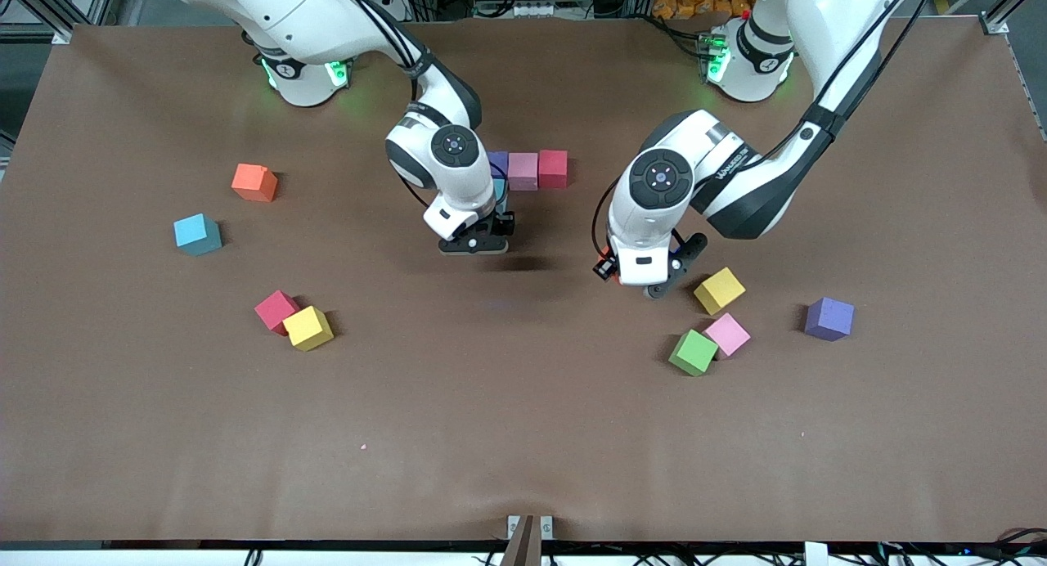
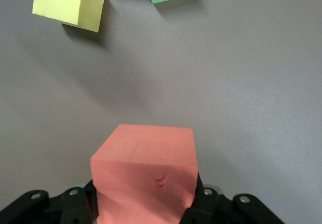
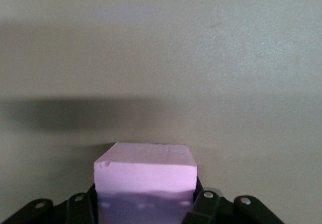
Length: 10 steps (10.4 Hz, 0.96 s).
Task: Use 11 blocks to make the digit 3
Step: 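Lower the pink cube beside the cyan cube and open the right gripper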
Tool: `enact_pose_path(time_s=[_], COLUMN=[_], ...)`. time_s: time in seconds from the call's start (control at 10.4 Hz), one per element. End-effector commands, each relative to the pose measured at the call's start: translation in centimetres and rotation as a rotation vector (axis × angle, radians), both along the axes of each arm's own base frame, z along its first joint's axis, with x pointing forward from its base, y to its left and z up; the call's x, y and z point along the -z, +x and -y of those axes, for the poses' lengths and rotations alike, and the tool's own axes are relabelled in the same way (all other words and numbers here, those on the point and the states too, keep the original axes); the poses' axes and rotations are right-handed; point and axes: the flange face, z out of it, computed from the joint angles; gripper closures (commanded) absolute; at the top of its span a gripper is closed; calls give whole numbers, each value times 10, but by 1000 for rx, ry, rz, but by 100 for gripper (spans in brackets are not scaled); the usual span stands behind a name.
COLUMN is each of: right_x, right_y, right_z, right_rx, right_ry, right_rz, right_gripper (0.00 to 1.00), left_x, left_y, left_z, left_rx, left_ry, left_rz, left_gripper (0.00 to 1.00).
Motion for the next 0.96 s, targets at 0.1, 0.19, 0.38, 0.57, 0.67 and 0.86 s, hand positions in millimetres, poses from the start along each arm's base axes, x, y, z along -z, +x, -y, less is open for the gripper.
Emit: enact_pose_path(time_s=[0.1,0.19,0.38,0.57,0.67,0.86], right_x=[-1,0,4,4,1,-12], right_y=[-13,-16,-18,-19,-21,-21], right_z=[1,0,1,0,-2,-2], right_rx=[3,0,2,2,-3,-5], right_ry=[-20,-19,-19,-19,-21,-28], right_rz=[-1,-5,-9,-9,-12,1], right_gripper=[72,72,72,72,72,72], left_x=[-7,-7,-9,-14,-14,-14], left_y=[0,0,-2,1,0,1], left_z=[-2,-2,-4,-7,-7,-7], left_rx=[7,7,11,23,25,26], left_ry=[17,18,35,32,32,31], left_rz=[8,7,-1,5,3,3], left_gripper=[96,96,96,96,96,96])
